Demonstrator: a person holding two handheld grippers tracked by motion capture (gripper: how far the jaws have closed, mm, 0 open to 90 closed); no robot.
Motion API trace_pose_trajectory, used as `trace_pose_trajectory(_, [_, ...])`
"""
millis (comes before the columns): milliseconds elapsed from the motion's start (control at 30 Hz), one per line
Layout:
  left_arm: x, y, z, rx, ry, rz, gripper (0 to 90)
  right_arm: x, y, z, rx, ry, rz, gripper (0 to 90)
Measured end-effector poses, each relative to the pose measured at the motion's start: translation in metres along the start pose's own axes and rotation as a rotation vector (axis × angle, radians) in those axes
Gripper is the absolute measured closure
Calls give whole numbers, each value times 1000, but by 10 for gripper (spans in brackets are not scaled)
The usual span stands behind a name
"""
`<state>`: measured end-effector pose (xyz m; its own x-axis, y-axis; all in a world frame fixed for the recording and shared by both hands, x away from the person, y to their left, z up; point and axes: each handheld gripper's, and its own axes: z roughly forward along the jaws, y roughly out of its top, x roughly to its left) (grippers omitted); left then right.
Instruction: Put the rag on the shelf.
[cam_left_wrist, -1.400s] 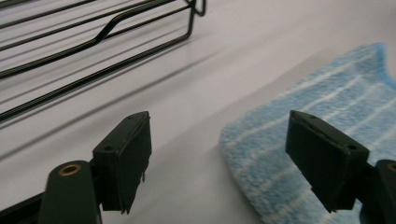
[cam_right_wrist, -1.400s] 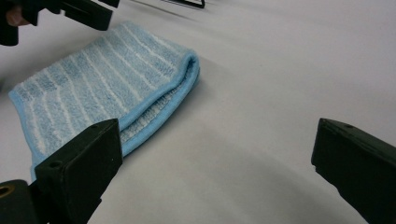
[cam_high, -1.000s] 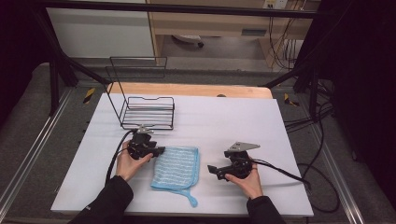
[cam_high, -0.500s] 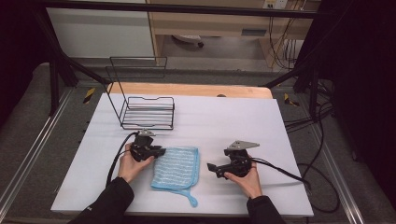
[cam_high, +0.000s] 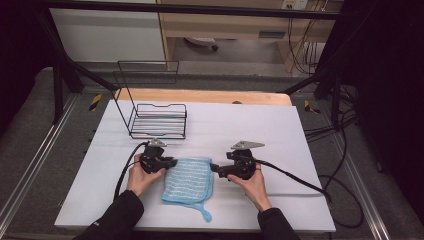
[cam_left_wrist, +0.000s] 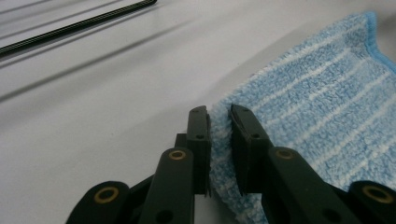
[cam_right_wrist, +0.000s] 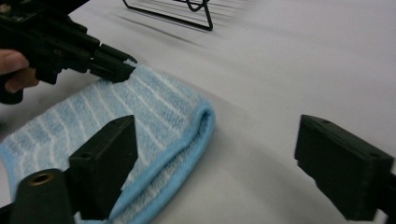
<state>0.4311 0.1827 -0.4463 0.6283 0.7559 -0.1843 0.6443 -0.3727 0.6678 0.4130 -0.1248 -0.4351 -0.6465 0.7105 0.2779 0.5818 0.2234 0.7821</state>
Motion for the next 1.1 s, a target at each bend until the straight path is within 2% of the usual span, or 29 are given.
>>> trace_pose_trajectory(33, [0,0,0,-1,-1,1,775,1,2,10,8,-2,13,220])
trace_pose_trajectory(167, [1,0,0,-1,-4,2,774,3,4,23,35,-14,12,270])
trace_pose_trajectory(200, [1,0,0,-1,-5,2,774,3,4,29,40,-24,12,322])
trace_pose_trajectory(400, [1,-1,0,-7,-6,4,774,1,2,39,48,-24,33,437])
trace_pose_trajectory(533, [1,-1,0,-10,-9,6,774,1,-1,42,66,-7,30,528])
trace_pose_trajectory(667, [1,-2,0,-12,-8,7,774,3,-2,43,73,25,70,649])
trace_pose_trajectory(767, [2,-2,0,-15,-13,0,774,3,-2,44,81,32,94,703])
trace_pose_trajectory(933, [3,-2,0,-15,-20,-8,789,2,0,44,98,45,132,771])
trace_pose_trajectory(1100, [3,-1,-1,-17,-29,-17,808,2,2,42,110,52,158,796])
